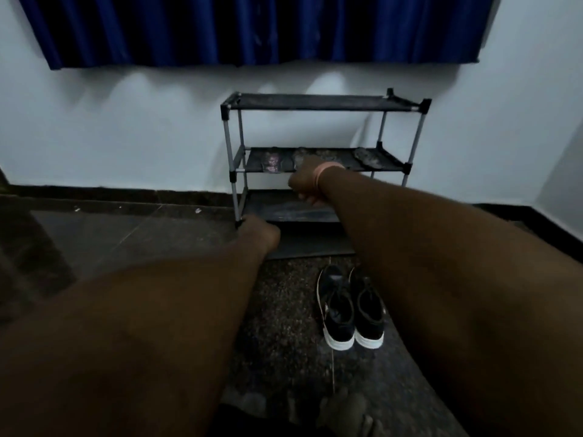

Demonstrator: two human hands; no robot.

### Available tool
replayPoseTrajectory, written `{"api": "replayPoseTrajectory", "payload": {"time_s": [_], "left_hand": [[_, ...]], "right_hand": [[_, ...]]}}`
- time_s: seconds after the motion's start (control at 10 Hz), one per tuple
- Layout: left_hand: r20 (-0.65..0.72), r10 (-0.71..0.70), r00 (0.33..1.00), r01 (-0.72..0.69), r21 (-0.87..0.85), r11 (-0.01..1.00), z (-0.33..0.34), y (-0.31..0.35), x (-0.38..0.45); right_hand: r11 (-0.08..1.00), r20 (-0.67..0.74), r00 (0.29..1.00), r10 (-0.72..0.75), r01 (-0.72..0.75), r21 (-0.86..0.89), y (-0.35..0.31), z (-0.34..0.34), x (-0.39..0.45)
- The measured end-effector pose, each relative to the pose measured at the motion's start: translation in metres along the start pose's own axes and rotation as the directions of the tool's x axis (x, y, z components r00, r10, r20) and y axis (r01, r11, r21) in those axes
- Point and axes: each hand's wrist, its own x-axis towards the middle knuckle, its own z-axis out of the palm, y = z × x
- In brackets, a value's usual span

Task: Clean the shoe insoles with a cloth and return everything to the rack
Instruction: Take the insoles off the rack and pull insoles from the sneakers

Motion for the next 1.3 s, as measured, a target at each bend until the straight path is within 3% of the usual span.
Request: {"api": "replayPoseTrajectory", "payload": {"time_s": [0.2, 0.5, 0.9, 1.1, 1.2, 1.3], "left_hand": [[0.107, 0.138, 0.985, -0.138, -0.009, 0.99, 0.01, 0.047, -0.047], [0.093, 0.158, 0.983, -0.149, -0.099, 0.984, 0.03, 0.061, -0.054], [0.223, -0.06, 0.973, 0.066, -0.016, 0.998, 0.173, -0.004, -0.003], [0.284, -0.224, 0.932, 0.193, 0.132, 0.972, 0.255, -0.027, 0.017], [0.305, -0.273, 0.912, 0.205, 0.237, 0.95, 0.277, -0.047, 0.027], [0.285, -0.25, 0.925, 0.178, 0.254, 0.951, 0.29, -0.063, 0.035]], "right_hand": [[0.997, -0.119, 0.991, 0.067, -0.061, 0.051, 0.036, -0.015, -0.039], [0.968, -0.183, 0.966, 0.183, -0.144, 0.206, 0.082, 0.003, -0.056], [0.894, -0.117, 0.9, 0.42, -0.388, 0.223, 0.225, 0.115, 0.021], [0.847, -0.16, 0.831, 0.532, -0.521, 0.11, 0.296, 0.156, 0.046], [0.795, -0.078, 0.791, 0.607, -0.601, 0.082, 0.348, 0.193, 0.071], [0.81, -0.081, 0.806, 0.586, -0.585, 0.041, 0.355, 0.196, 0.066]]}}
